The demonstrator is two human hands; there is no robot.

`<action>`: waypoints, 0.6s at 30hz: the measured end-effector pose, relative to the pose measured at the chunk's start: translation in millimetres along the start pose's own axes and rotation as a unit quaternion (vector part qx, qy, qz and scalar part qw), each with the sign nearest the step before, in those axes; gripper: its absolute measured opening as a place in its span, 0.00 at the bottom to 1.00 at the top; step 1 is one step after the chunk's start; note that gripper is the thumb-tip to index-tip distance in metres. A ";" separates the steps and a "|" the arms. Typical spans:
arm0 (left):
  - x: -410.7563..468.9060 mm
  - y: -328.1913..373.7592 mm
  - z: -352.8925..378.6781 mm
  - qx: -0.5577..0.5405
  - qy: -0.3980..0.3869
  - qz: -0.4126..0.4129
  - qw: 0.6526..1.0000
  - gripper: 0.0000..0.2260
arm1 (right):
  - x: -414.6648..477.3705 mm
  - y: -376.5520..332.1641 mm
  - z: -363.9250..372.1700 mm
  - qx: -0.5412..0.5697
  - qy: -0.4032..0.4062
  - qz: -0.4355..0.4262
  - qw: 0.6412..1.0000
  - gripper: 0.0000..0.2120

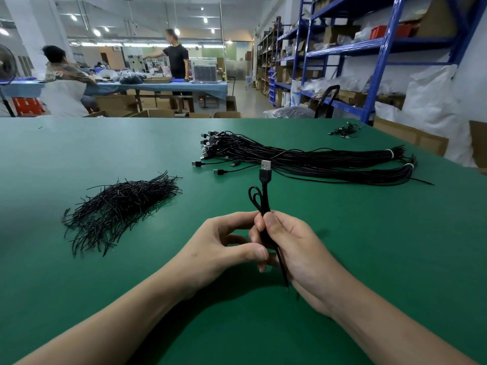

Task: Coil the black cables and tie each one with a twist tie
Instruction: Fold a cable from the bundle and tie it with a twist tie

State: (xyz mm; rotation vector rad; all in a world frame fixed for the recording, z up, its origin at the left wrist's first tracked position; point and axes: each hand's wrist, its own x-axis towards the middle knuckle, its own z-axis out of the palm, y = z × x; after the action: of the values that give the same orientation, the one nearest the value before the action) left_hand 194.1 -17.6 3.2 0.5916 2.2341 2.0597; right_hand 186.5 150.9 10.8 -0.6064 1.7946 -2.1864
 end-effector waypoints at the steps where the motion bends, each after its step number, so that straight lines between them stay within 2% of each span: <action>1: -0.4 -0.2 0.0 -0.006 -0.003 0.000 1.000 0.21 | -0.1 0.4 0.5 0.000 -0.003 0.000 1.000 0.15; 13: 0.6 0.1 4.4 -0.024 0.016 0.032 0.999 0.20 | -1.2 1.3 0.8 -0.029 -0.013 0.010 0.999 0.14; 18: 0.1 2.7 6.8 -0.086 0.019 0.030 0.996 0.21 | -0.6 2.7 0.6 -0.033 -0.018 0.008 0.999 0.13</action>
State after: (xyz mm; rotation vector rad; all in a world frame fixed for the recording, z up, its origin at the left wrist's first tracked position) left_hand 196.6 -11.0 5.1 0.6165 2.0533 2.2800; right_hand 187.2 150.1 8.2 -0.6399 1.8520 -2.1010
